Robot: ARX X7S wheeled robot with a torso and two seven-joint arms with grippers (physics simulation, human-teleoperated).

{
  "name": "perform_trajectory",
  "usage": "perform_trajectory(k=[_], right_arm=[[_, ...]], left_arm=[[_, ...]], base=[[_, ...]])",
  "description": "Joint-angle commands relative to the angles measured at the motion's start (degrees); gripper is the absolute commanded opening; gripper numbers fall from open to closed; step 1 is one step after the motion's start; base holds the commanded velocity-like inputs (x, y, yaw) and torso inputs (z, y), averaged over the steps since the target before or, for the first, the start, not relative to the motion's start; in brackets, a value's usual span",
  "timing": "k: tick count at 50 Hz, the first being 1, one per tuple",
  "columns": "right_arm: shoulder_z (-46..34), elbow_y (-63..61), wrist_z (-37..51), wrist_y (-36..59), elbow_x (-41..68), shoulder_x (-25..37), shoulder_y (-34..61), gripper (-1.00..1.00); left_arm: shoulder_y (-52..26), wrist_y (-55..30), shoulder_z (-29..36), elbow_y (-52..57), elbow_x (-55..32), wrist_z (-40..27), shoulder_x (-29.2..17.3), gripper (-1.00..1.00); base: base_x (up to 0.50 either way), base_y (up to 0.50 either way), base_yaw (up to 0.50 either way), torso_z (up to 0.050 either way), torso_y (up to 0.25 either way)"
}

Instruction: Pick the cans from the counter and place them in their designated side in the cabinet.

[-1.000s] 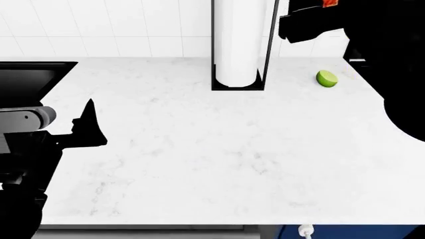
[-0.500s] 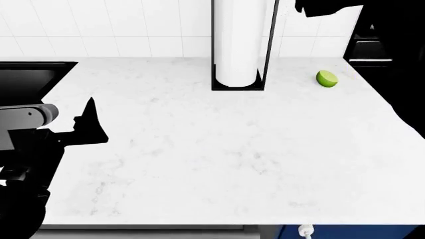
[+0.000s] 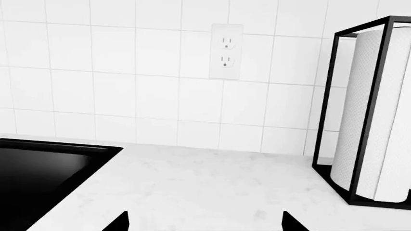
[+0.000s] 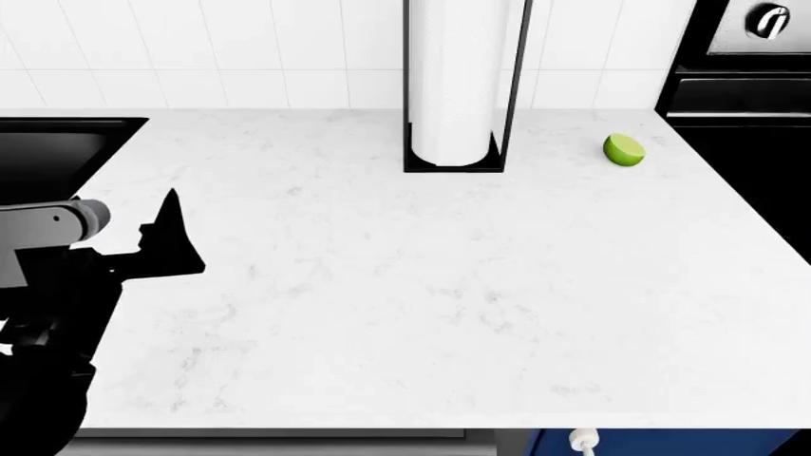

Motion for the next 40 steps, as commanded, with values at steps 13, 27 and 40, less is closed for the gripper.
perform_trajectory(k=[13,27,40], right_arm=[[-6.3,36.6,-20.4,-13.7,-24.7,-8.9,19.5,-1.00],[31.1,50.3,-35.3,-20.0,-65.9,-17.4,19.5,-1.00],[33.4,50.0,-38.0,-9.1,-62.4,-18.4,19.5,-1.00]], left_arm=[[0.3,0.6,0.2,-0.6,0.0,-0.2,-0.1,1.00],[-2.1,0.7,1.6,-1.6,1.0,-1.4,0.0,1.00],[-7.3,-3.2,3.1,-2.4,0.9,-4.6,0.3,1.00]], base=[[0.00,0.00,0.00,0.000,0.000],[0.00,0.00,0.00,0.000,0.000],[0.00,0.00,0.00,0.000,0.001]])
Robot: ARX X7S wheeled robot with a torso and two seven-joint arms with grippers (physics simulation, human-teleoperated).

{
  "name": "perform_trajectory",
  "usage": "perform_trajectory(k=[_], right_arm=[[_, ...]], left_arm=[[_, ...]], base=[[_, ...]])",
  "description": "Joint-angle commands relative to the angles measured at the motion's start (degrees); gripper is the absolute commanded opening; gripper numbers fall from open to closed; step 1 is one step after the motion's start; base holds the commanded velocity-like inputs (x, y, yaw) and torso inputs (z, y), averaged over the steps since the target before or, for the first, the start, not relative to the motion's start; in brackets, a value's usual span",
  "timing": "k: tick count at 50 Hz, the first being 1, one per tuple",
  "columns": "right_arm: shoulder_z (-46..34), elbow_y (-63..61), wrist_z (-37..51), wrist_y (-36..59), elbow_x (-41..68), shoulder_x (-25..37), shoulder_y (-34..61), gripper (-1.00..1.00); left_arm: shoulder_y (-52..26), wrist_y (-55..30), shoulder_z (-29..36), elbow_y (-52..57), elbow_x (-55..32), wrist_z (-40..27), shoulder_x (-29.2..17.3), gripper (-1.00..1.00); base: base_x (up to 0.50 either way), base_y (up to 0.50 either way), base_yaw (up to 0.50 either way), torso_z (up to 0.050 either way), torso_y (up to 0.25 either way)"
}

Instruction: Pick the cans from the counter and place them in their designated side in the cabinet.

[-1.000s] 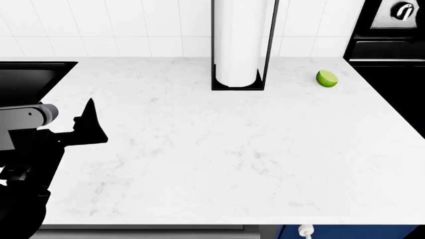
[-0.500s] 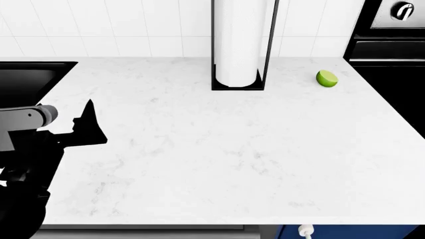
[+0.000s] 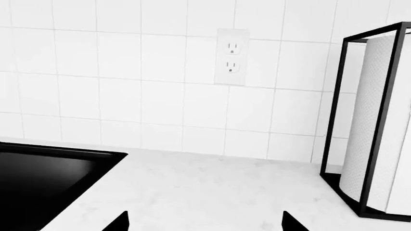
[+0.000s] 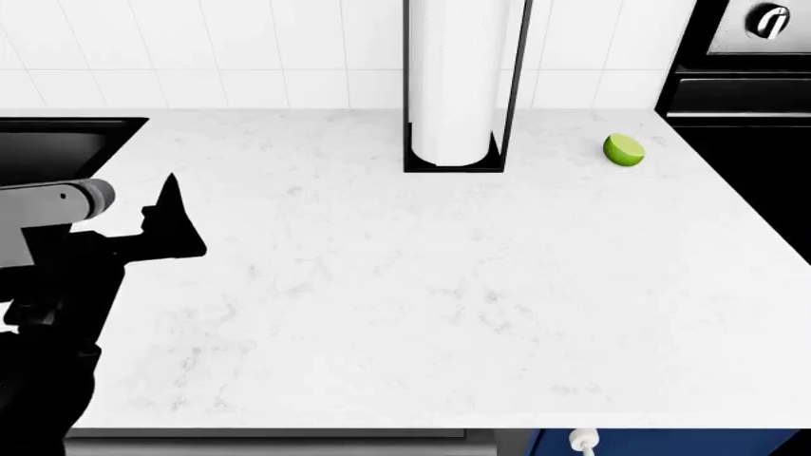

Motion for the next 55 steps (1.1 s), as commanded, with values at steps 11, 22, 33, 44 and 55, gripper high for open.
perform_trajectory(k=[11,22,33,44,55], right_arm=[[5.0,2.7,-5.4,7.1,-3.7,-3.0,0.6,-1.00],[4.8,2.1,-5.8,6.0,-5.2,-4.1,0.6,-1.00],[4.8,1.9,-6.7,5.4,-5.9,-4.6,0.6,-1.00],[4.4,4.0,-6.2,3.6,-5.7,-4.7,0.6,-1.00],[4.1,5.6,-6.0,2.3,-5.0,-4.7,0.6,-1.00]], left_arm=[[-5.6,-4.4,0.4,-0.8,-0.1,-4.8,0.6,1.00],[-5.6,-3.8,0.2,-2.0,0.3,-5.1,0.5,1.00],[-5.3,-2.9,0.1,-2.1,0.8,-5.0,-0.3,1.00],[-10.6,-6.4,1.0,-3.5,0.0,-5.3,-2.3,1.00],[-23.7,-14.5,8.1,-13.7,1.3,-5.2,-4.4,1.00]], base=[[0.00,0.00,0.00,0.000,0.000],[0.00,0.00,0.00,0.000,0.000],[0.00,0.00,0.00,0.000,0.001],[0.00,0.00,0.00,0.000,0.000],[0.00,0.00,0.00,0.000,0.000]])
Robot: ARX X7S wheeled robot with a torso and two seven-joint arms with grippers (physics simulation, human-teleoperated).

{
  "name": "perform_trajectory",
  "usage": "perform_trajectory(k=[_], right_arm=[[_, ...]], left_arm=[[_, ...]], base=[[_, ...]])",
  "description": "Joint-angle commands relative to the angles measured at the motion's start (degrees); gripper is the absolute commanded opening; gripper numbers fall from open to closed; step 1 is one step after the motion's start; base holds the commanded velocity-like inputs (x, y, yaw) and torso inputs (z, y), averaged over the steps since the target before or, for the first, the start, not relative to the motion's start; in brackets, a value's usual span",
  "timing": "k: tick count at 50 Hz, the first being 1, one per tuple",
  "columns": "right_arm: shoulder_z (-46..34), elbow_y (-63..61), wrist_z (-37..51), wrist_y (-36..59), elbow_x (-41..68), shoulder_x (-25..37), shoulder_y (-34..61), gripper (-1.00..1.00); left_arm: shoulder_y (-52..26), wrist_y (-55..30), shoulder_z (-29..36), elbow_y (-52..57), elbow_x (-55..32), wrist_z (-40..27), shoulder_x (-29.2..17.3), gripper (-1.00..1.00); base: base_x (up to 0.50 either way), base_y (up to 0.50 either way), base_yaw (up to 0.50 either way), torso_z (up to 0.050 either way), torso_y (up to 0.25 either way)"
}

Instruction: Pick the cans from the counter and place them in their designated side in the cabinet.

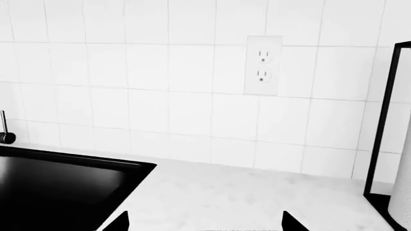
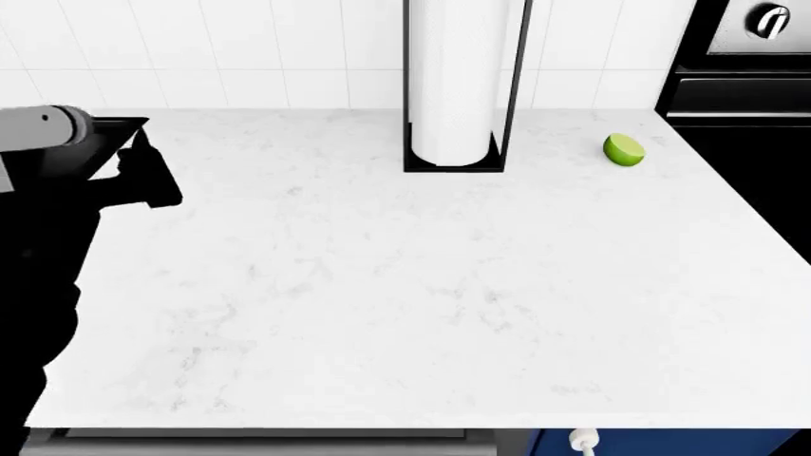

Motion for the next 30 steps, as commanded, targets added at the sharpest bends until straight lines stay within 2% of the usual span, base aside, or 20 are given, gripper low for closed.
perform_trajectory(k=[1,10,30], right_arm=[[-0.6,1.2,-0.4,-1.4,0.0,-0.1,0.2,-1.00],[-0.9,1.6,-0.7,-1.7,-0.4,0.0,0.2,-1.00],[-0.9,1.3,-1.4,-1.6,-0.6,-0.6,0.2,-1.00]], left_arm=[[-12.0,-8.2,5.3,-8.6,0.1,0.2,-1.9,1.00],[-20.4,-15.1,9.1,-15.5,-0.8,2.3,-3.8,1.00],[-23.7,-15.5,11.0,-17.3,-0.3,2.5,-4.5,1.00]], base=[[0.00,0.00,0.00,0.000,0.000],[0.00,0.00,0.00,0.000,0.001],[0.00,0.00,0.00,0.000,0.000]])
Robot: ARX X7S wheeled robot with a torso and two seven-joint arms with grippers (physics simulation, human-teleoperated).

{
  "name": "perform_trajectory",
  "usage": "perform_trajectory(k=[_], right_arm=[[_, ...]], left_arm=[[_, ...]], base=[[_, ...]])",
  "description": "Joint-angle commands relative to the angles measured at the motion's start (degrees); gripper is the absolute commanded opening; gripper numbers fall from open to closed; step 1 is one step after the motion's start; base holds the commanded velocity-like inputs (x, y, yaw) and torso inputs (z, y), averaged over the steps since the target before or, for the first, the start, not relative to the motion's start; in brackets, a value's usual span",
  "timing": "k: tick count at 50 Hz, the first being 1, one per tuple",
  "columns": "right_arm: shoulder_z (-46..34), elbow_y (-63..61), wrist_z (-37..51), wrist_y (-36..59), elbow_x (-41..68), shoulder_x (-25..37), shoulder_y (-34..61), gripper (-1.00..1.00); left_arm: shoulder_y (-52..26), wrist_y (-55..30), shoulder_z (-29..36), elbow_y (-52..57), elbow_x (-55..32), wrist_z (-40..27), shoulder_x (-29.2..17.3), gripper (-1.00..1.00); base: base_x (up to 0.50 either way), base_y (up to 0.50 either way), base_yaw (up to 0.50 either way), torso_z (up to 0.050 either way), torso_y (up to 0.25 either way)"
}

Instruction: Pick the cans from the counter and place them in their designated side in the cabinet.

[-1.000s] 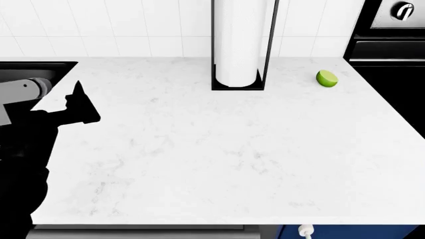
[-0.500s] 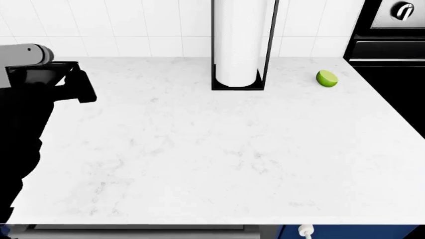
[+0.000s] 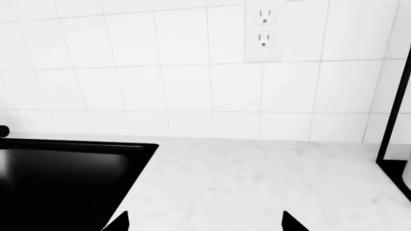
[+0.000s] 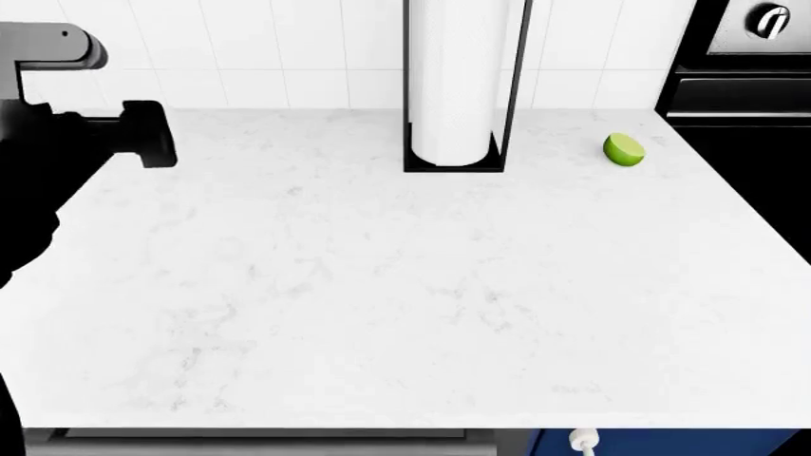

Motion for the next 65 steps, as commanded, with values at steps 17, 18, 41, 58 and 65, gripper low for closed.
perform_trajectory(k=[17,18,41,58,65], right_arm=[[-0.2,-0.9,-1.2,-0.2,-1.1,-0.5,0.2,-1.00],[-0.2,-0.7,-1.1,-0.3,-1.1,-0.5,0.2,-1.00],[-0.8,0.8,-0.8,-1.2,-0.5,-1.0,0.2,-1.00],[-0.9,1.3,-0.4,-1.8,-0.1,-1.4,0.2,-1.00],[-1.1,1.0,-0.8,-1.8,-0.5,-2.1,0.2,-1.00]], left_arm=[[-2.7,1.1,1.0,-3.5,0.5,0.4,-0.2,1.00],[-2.7,1.0,0.9,-3.4,0.4,0.3,-0.3,1.00],[-2.5,3.1,0.8,-5.5,0.9,0.6,-0.7,1.00],[-2.7,4.0,0.0,-6.5,1.2,0.4,-1.7,1.00],[-2.3,4.0,-0.4,-6.2,1.1,0.4,-2.2,1.00]], base=[[0.00,-0.13,0.00,0.000,0.001],[0.00,-0.25,0.00,0.000,0.000],[0.00,-0.23,0.00,0.001,0.000],[0.00,-0.22,0.00,0.000,0.000],[0.00,-0.01,0.00,0.000,0.000]])
